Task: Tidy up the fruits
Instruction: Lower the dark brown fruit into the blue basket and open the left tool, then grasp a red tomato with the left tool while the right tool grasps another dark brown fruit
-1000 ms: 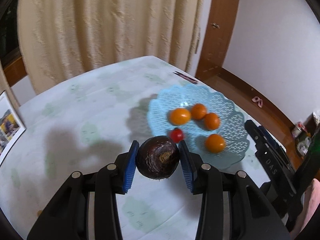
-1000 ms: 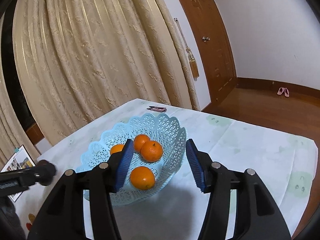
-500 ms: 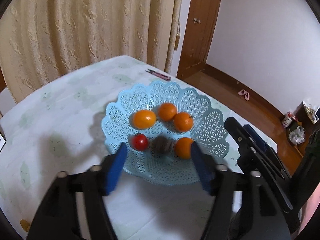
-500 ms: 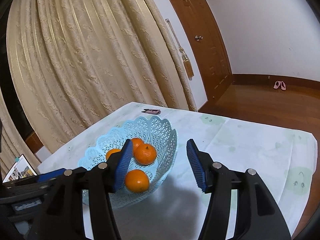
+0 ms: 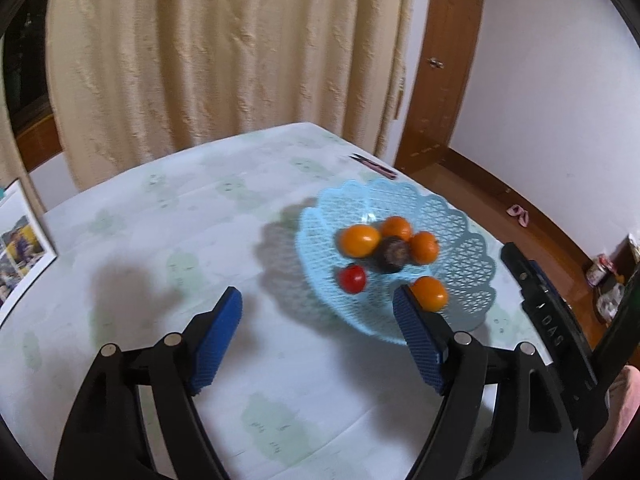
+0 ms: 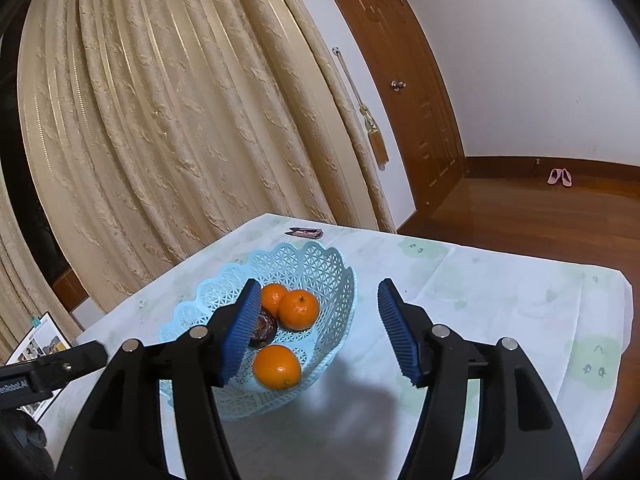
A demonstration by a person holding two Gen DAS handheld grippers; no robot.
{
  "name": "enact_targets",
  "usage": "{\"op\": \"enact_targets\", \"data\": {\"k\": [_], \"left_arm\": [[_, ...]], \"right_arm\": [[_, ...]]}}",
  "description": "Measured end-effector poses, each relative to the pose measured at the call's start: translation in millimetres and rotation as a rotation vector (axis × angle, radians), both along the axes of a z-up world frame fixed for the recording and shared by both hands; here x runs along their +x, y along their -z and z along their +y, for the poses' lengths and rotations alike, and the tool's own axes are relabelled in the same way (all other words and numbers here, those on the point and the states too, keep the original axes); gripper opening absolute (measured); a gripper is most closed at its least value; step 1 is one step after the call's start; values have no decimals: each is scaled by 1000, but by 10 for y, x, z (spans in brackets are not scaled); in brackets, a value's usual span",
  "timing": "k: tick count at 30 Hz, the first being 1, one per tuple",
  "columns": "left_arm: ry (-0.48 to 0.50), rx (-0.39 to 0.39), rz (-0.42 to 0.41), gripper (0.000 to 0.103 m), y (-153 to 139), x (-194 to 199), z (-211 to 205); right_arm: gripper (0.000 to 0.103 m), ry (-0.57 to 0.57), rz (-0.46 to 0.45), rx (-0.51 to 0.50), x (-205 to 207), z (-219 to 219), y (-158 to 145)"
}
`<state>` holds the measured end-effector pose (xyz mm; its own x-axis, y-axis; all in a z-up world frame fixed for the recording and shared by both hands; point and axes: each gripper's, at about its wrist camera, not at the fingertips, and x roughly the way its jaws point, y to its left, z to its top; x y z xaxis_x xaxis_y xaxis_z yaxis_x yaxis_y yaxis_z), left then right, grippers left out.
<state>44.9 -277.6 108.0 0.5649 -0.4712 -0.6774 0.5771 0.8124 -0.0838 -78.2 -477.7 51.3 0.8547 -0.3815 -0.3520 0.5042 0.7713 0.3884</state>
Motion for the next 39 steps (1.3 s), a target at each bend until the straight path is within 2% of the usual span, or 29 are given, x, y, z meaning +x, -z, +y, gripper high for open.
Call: {"op": "enact_targets", "data": {"k": [9, 12, 22, 32, 39], "left_arm": [[-129, -13, -36, 80, -114, -17, 608], [-173, -8, -52, 80, -138, -32, 815], [-321, -4, -76, 80, -162, -107, 1586], [-456, 16, -13, 80, 80, -78, 2224], [-447, 46, 31, 80, 297, -79, 2314]], "right_arm": [[63, -13, -19, -20, -26, 43, -37], [70, -17, -29, -28, -35, 63, -52], [70, -43, -43, -73, -45, 179, -105], [70, -136, -23, -106, 7, 408, -113], [70, -241, 2, -142, 30, 708, -108]]}}
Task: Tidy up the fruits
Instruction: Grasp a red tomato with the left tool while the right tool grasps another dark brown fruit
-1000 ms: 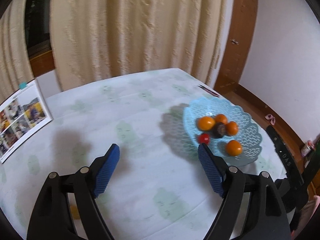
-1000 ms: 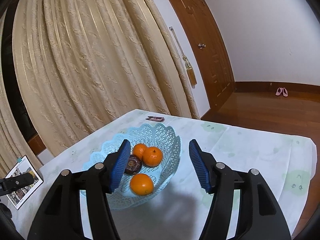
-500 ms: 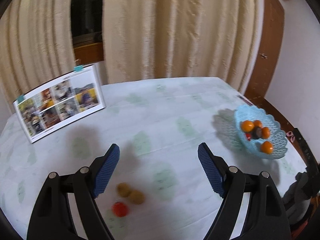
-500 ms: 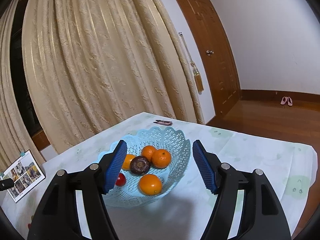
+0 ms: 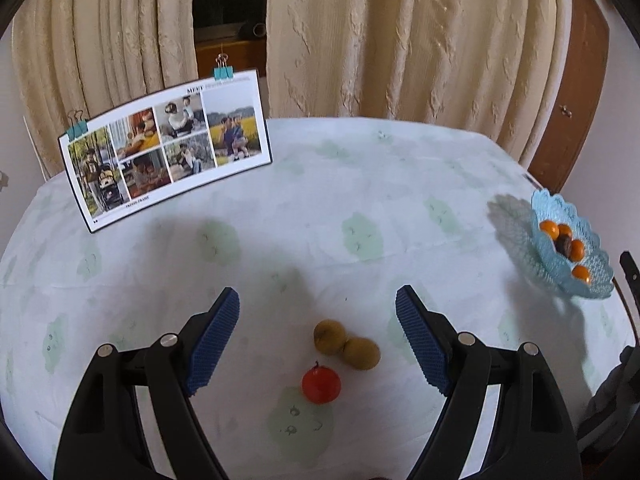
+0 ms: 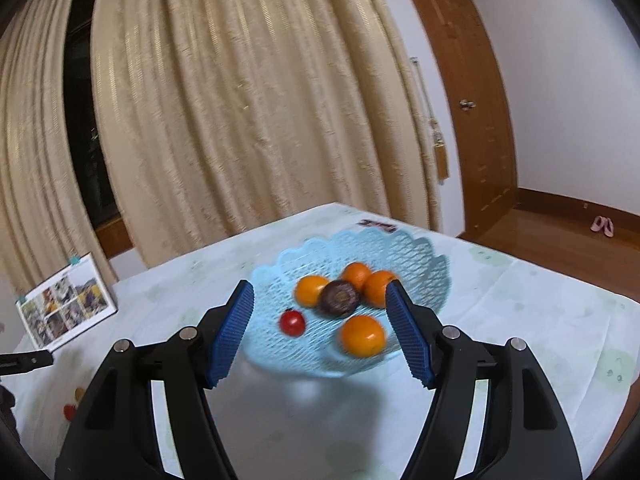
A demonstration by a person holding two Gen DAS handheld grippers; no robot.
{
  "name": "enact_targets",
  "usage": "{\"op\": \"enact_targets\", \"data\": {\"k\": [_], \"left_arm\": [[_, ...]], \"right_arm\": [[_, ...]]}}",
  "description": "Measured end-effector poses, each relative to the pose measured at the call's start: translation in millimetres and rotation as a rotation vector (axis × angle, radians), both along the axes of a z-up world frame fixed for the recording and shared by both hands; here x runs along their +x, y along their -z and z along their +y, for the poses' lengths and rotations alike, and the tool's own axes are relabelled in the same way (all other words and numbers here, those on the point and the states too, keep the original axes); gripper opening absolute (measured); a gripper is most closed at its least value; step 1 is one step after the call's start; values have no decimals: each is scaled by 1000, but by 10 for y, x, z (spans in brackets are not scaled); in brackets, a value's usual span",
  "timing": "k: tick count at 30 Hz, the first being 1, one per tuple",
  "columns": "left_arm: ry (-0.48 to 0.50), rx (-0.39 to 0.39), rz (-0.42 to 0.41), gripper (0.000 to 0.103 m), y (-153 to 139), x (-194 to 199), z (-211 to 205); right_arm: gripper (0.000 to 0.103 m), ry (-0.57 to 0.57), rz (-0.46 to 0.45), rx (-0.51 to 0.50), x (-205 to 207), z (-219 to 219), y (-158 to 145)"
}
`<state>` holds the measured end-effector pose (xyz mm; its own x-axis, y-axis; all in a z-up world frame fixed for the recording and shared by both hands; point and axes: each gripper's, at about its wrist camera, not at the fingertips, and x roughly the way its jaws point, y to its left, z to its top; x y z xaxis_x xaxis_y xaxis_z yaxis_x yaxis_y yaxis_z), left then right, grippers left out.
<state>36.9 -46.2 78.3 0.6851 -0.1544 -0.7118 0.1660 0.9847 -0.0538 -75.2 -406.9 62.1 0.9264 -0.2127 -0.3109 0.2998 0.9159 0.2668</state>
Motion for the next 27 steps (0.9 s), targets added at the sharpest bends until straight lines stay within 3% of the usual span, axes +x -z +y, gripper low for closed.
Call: {"op": "enact_targets", "data": {"k": [5, 19, 27], "left_arm": [[38, 16, 34, 80, 146, -45, -18], [81, 16, 108, 65, 506, -109, 40], [98, 18, 128, 38, 634, -79, 28]], "right_arm": [[70, -72, 29, 15, 58, 146, 16], [70, -337, 150, 30, 255, 865, 56], [70, -491, 217, 73, 324, 1219, 99]]}}
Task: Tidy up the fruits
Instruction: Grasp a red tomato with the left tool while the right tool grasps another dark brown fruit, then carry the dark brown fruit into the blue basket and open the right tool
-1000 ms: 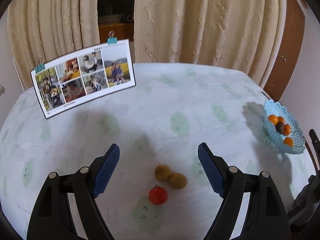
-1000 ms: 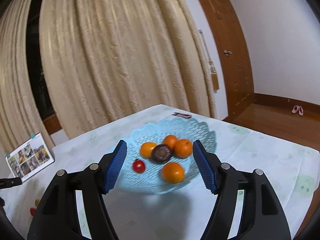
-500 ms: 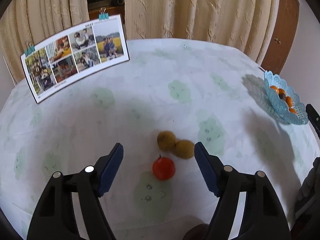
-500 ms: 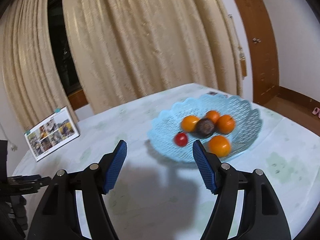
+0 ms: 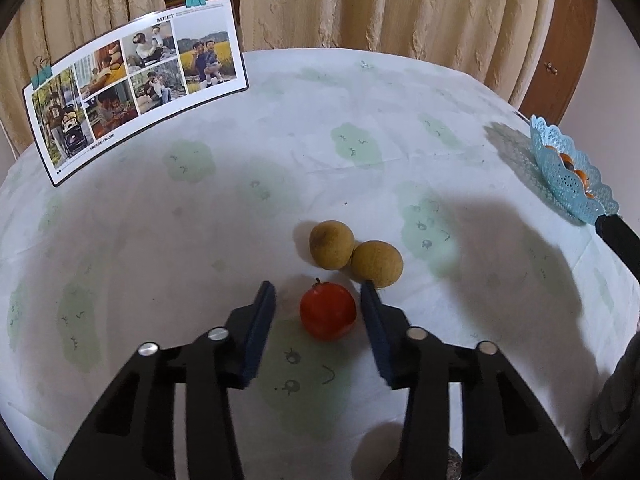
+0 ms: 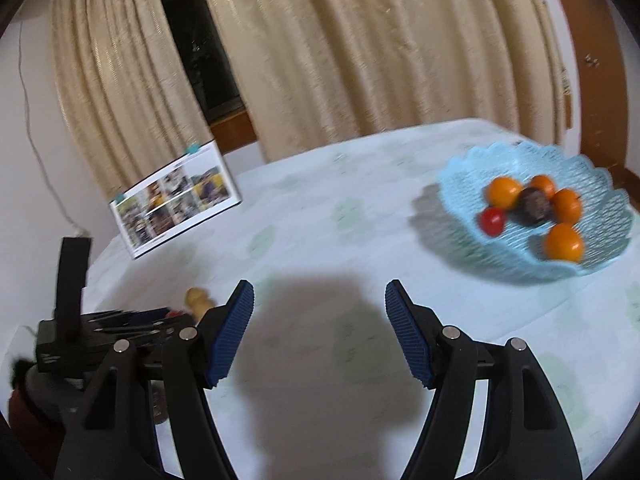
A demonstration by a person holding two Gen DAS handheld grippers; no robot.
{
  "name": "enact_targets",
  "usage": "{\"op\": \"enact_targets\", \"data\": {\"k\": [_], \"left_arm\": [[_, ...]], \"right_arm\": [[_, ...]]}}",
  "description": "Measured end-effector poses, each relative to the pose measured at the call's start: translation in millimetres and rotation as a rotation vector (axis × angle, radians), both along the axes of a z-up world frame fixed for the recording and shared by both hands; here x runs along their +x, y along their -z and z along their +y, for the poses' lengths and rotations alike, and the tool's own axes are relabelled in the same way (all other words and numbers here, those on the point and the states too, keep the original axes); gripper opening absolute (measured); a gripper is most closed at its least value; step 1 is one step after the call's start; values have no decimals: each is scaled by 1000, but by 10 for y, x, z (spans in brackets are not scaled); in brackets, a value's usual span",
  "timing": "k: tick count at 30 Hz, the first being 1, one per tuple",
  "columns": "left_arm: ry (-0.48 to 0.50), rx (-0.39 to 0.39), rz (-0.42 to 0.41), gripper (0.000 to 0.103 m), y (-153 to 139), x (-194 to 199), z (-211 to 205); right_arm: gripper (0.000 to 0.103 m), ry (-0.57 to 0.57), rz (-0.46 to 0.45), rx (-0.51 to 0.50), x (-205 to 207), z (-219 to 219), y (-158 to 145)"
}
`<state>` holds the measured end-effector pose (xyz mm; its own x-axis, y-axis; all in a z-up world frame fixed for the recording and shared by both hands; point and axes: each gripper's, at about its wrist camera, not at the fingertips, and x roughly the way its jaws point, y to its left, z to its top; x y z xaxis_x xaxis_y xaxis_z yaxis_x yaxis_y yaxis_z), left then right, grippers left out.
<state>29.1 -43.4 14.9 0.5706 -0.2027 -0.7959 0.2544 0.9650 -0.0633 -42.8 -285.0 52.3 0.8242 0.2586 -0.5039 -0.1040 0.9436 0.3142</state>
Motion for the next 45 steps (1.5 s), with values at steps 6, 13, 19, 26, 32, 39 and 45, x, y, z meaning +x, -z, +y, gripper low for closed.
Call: {"op": "enact_targets", "data": {"k": [6, 13, 19, 26, 32, 39, 45], "left_arm": [[5, -29, -13, 27, -44, -23, 32], [-57, -53, -74, 27, -237, -53, 188], [-126, -28, -131, 27, -343, -70, 310], [-187, -3, -174, 27, -393, -86, 417], [-232, -14, -182, 27, -419, -80, 523], [-252, -6, -191, 27, -424, -85, 562], [-264, -5, -187, 27, -408, -71, 583]], "right_arm": [[70, -108, 55, -11, -19, 317, 71], [70, -262, 105, -22, -69, 698, 126], [70, -374, 147, -46, -91, 1031, 179], [70, -493, 195, -105, -98, 1381, 249], [70, -515, 256, -164, -36, 1547, 354], [57, -515, 251, -259, -31, 1674, 400], [39, -535, 234, -267, -61, 1698, 412]]}}
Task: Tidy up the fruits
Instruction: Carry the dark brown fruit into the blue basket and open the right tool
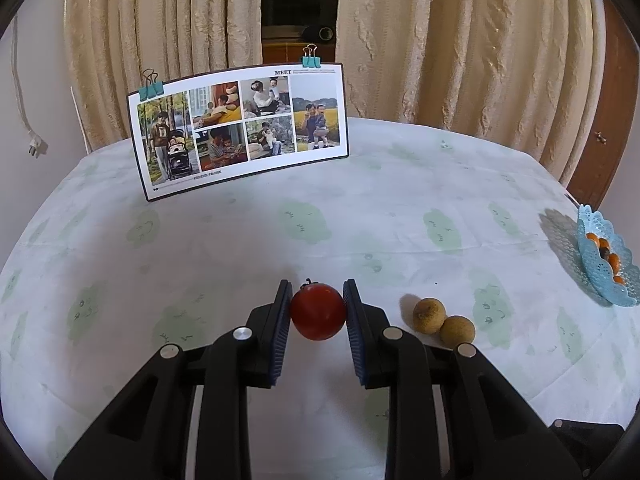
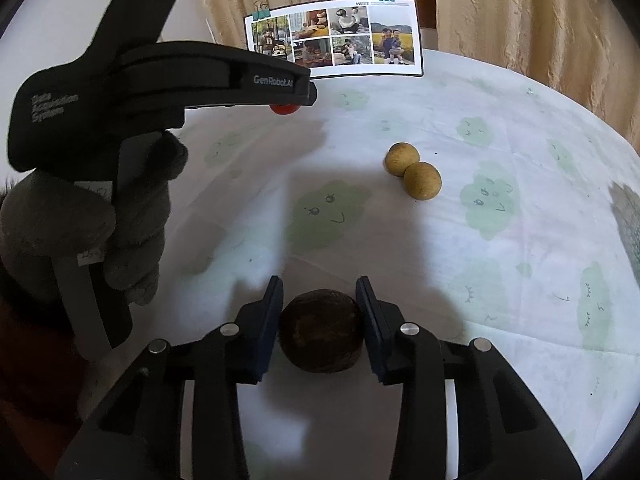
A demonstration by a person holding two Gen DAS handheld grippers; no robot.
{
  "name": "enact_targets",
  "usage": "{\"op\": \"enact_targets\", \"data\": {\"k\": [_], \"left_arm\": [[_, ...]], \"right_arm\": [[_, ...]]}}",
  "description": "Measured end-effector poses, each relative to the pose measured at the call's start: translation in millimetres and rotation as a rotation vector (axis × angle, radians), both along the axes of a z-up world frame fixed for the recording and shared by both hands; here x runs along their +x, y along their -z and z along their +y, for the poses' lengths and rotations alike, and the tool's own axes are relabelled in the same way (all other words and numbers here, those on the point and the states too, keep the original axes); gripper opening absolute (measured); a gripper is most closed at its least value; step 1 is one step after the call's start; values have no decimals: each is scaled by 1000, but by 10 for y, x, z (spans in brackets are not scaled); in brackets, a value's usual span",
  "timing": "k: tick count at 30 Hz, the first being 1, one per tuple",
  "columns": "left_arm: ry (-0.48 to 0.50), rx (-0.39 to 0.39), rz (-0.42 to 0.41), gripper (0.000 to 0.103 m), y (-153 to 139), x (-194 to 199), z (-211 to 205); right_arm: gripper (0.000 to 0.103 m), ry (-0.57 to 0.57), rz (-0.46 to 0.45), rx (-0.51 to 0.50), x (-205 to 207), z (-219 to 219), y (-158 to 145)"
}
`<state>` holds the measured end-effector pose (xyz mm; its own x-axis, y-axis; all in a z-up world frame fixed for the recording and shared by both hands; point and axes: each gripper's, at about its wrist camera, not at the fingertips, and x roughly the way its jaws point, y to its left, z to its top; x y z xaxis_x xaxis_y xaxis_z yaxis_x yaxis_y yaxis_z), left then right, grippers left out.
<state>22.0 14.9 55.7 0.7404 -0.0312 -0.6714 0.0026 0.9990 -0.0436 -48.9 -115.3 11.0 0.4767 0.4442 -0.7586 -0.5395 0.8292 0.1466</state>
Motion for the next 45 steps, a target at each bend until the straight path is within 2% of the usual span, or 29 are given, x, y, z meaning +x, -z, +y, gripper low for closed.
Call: {"op": "enact_targets", "data": {"k": [11, 21, 31, 39, 45], "left_arm": [[4, -1, -2, 27, 7, -1, -2], [35, 10, -4, 27, 21, -23, -122], [94, 2, 8, 27, -17, -77, -329], [133, 7, -6, 27, -133, -104, -553], [169, 12, -10, 27, -198, -91, -742]], "right_arm": [[39, 95, -10, 83, 45, -349, -71], [39, 343, -125, 172, 129, -1224, -406], [39, 611, -238, 209, 157, -2223, -624], [39, 758, -284, 239, 275, -2885, -631], [39, 816, -250, 262, 433, -3183, -482]]}}
